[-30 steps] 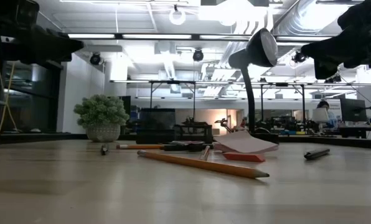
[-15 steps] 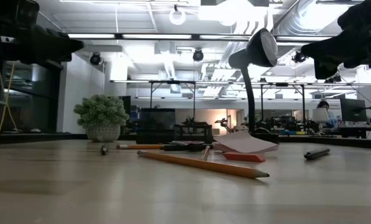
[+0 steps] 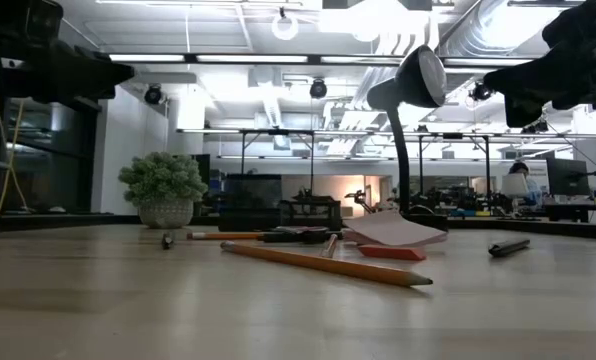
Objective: Pick and place office supplies into organizer
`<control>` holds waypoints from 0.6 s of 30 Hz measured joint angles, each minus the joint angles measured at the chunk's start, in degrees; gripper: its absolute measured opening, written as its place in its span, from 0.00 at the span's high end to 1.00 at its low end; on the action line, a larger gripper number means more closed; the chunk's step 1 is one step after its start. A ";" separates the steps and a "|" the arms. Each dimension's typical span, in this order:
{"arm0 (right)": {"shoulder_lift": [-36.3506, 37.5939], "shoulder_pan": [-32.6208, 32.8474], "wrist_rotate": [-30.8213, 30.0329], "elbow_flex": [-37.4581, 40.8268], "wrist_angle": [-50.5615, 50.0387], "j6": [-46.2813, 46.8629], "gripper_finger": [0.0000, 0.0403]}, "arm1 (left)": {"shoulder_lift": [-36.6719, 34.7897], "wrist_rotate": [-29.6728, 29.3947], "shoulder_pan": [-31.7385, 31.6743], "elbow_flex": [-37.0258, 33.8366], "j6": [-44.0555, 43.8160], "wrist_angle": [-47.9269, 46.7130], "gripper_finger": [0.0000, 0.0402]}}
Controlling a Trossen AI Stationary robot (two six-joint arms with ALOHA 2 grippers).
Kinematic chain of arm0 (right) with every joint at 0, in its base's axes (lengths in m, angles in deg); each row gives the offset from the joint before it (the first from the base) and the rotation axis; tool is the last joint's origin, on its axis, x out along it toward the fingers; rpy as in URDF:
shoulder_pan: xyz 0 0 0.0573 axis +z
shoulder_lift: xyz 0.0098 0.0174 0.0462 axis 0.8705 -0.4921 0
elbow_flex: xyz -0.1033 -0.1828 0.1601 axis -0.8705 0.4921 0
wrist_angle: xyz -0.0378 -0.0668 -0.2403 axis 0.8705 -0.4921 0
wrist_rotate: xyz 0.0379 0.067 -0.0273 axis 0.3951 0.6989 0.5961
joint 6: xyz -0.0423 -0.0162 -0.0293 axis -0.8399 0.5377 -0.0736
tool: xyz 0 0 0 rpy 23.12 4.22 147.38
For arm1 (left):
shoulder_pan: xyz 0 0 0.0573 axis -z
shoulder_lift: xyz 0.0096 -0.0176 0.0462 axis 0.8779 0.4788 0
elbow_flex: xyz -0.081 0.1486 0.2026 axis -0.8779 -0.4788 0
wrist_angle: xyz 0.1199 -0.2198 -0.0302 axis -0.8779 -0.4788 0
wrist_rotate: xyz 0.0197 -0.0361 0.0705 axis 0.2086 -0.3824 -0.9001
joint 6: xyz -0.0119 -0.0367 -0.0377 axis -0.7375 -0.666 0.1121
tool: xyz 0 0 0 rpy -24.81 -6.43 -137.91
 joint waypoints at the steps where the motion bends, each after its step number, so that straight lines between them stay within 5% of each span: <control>1: 0.00 0.02 0.00 0.00 -0.01 -0.01 0.99 | 0.00 0.00 0.00 0.00 0.00 0.00 1.00; 18: 0.00 0.02 0.00 -0.01 0.00 -0.02 0.99 | 0.00 0.00 0.00 0.00 0.00 0.00 1.00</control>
